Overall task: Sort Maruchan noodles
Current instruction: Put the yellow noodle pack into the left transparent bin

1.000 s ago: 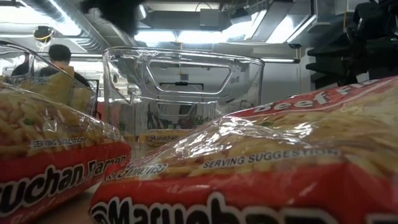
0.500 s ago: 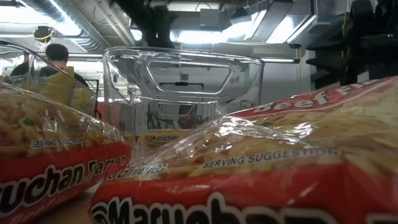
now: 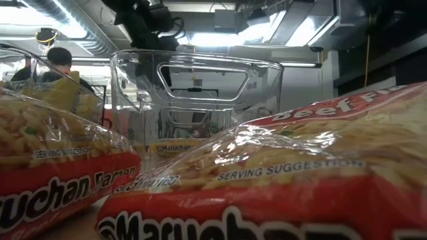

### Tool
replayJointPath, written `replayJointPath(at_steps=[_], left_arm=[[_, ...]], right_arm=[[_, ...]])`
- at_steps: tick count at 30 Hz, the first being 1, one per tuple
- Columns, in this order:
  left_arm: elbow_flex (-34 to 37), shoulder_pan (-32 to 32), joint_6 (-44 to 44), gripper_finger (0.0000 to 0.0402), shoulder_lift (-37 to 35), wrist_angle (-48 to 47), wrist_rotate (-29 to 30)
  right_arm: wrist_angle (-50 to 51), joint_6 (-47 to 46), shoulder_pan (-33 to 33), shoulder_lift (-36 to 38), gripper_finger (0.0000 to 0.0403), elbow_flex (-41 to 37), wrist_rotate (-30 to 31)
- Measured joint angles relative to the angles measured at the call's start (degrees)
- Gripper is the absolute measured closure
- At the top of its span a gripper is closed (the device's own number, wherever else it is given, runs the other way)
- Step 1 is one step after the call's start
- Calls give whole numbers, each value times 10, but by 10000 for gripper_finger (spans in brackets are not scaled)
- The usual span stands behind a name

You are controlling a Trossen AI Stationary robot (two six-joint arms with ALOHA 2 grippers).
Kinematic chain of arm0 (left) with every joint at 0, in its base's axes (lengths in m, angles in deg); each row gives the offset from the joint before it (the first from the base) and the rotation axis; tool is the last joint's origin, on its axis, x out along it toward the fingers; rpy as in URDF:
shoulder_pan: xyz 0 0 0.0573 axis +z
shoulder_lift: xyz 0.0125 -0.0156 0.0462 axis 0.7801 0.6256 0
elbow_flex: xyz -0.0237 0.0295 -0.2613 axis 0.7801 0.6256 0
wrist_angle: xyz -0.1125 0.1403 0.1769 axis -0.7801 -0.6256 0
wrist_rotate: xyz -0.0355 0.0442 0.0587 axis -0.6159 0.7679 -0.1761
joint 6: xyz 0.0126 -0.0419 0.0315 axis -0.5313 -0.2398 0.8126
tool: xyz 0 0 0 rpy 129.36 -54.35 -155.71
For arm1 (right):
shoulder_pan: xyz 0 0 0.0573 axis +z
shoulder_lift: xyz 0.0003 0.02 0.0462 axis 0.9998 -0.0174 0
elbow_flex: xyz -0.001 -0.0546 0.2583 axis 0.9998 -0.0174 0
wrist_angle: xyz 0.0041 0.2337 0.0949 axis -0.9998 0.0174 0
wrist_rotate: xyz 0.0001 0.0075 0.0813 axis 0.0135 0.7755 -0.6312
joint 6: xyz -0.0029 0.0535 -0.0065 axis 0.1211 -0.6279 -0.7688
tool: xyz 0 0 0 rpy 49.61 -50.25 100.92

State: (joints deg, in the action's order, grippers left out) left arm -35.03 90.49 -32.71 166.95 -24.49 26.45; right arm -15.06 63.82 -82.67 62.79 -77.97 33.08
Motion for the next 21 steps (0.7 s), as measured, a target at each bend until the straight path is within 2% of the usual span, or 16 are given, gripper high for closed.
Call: replayJointPath(at_steps=[3,6,8,10,13,15,18,21], left_arm=[[0,-4,0,327,0,0,0],[0,-7,0,327,0,0,1],[0,-10,0,327,0,0,2],[0,-13,0,327,0,-1,2],[0,-15,1,327,0,-12,6],[0,-14,8,327,0,-27,22],[0,-14,10,327,0,-51,33],[0,-15,14,327,0,-70,35]], right_arm=[[16,104,0,-79,242,104,-53],[81,202,0,-163,242,231,-28],[152,265,0,-215,242,316,51],[214,300,-9,-264,242,403,166],[315,313,-46,-331,242,518,336],[393,310,-79,-371,242,581,400],[530,265,-129,-423,242,658,419],[691,166,-182,-470,242,715,356]])
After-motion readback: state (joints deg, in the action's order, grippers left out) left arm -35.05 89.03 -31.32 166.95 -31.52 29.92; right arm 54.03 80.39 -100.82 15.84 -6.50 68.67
